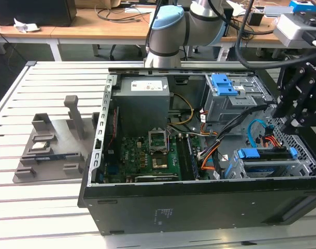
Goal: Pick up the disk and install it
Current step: 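Insert the second disk wire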
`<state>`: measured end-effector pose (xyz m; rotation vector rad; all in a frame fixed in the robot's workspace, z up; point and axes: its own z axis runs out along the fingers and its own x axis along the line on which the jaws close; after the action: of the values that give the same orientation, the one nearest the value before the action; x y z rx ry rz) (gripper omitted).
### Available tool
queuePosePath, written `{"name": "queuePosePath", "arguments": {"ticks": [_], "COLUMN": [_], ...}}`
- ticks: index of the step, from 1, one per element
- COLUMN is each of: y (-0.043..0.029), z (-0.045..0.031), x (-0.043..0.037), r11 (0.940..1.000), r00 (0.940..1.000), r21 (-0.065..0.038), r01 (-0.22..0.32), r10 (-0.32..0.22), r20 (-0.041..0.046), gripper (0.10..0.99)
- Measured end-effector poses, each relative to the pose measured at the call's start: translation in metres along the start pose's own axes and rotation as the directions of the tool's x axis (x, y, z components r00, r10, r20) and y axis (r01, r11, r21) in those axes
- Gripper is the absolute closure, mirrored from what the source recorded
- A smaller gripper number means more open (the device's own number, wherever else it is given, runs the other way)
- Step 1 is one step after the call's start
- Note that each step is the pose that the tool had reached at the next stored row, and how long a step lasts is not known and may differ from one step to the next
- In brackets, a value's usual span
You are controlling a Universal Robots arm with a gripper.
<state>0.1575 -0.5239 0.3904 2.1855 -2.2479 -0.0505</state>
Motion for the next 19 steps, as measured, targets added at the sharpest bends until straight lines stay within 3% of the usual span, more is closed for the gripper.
{"name": "queuePosePath", "arguments": {"ticks": [5, 10, 16, 18, 19], "y": [0.0122, 0.013, 0.013, 0.013, 0.013], "z": [0.0084, 0.0167, 0.0174, 0.0174, 0.0175], "x": [-0.0001, 0.0002, 0.0002, 0.0002, 0.0002], "r11": [0.9999, 0.9998, 0.9998, 0.9998, 0.9998], "r00": [0.9999, 0.9998, 0.9998, 0.9998, 0.9998], "r21": [0.0, -0.001, -0.001, -0.001, -0.001], "r01": [0.013, 0.022, 0.022, 0.022, 0.022], "r10": [-0.013, -0.022, -0.022, -0.022, -0.022], "r20": [-0.0004, -0.0007, -0.0007, -0.0008, -0.0007], "gripper": [0.667, 0.667, 0.667, 0.678, 0.745]}}
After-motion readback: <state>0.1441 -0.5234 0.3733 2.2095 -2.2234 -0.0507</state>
